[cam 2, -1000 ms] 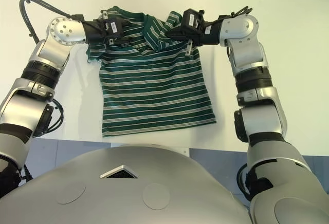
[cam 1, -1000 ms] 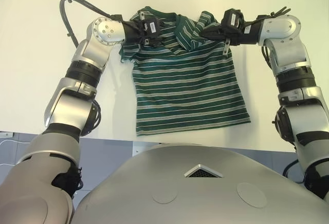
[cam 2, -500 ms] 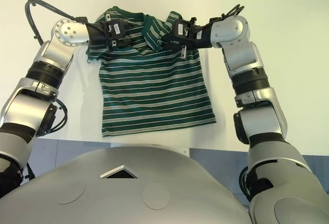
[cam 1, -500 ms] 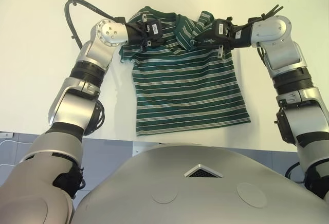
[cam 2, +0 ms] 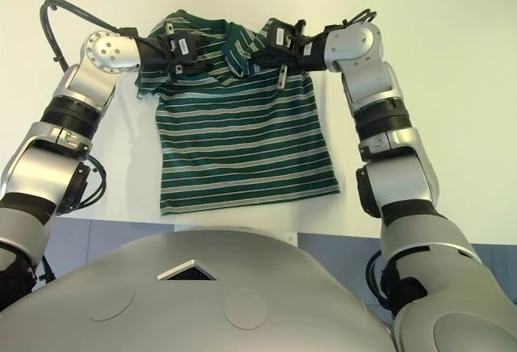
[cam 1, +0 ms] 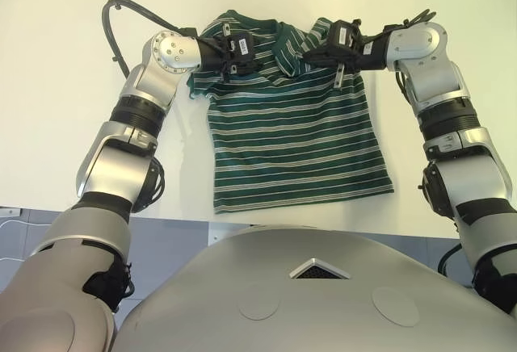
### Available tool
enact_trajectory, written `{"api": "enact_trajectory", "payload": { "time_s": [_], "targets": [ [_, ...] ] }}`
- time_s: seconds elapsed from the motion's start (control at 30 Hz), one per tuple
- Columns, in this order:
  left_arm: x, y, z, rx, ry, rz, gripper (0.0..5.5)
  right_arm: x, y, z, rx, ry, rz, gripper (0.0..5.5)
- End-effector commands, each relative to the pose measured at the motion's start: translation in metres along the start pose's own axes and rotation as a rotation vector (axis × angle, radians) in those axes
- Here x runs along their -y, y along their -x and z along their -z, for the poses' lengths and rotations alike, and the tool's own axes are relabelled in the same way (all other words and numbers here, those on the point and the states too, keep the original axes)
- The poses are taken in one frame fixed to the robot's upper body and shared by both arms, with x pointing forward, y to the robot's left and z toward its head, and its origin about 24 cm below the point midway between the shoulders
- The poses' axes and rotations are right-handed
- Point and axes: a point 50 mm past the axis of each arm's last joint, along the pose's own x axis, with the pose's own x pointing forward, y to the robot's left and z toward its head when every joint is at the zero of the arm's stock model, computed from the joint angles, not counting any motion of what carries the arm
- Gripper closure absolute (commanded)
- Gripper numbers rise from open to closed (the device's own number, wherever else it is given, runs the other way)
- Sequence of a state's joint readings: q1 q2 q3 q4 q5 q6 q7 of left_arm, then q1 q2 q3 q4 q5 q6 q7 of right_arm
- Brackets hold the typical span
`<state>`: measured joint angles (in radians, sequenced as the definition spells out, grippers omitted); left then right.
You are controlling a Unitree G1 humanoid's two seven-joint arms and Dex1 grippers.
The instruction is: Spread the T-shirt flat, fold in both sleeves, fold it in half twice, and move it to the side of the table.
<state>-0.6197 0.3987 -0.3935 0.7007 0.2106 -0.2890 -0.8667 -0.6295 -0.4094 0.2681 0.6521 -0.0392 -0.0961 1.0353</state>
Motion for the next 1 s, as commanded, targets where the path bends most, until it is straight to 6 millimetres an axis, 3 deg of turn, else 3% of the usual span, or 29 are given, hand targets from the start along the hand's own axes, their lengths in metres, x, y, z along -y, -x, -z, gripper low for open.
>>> {"api": "enact_trajectory", "payload": {
  "time_s": [0.03,0.2,0.33,0.43,0.6,0.73,0.83,1.0],
  "targets": [
    [0.004,0.003,0.002,-0.030,-0.031,0.036,3.33,0.032,0.010,0.007,-0.038,-0.071,0.305,5.47],
    [-0.011,0.005,-0.004,-0.031,-0.026,-0.056,3.33,0.052,0.019,0.028,-0.143,-0.155,0.714,5.47],
    [-0.022,0.007,-0.002,-0.036,0.034,-0.128,3.33,0.054,0.012,0.016,-0.017,-0.178,0.779,5.47],
    [-0.031,0.011,0.001,-0.062,0.057,-0.169,3.33,0.059,0.023,0.014,0.036,-0.194,0.806,4.86],
    [-0.044,0.009,-0.004,-0.067,0.069,-0.219,3.33,0.054,0.051,0.028,0.036,-0.171,0.724,3.80],
    [-0.049,0.004,0.000,-0.093,0.081,-0.267,3.33,0.018,0.067,0.052,-0.062,-0.133,0.494,3.76],
    [-0.040,0.002,0.011,-0.143,0.059,-0.232,3.33,-0.002,0.070,0.065,-0.122,-0.169,0.411,3.76],
    [-0.025,0.008,0.031,-0.247,0.007,-0.147,3.33,-0.014,0.062,0.071,-0.139,-0.207,0.381,3.76]
  ]
}}
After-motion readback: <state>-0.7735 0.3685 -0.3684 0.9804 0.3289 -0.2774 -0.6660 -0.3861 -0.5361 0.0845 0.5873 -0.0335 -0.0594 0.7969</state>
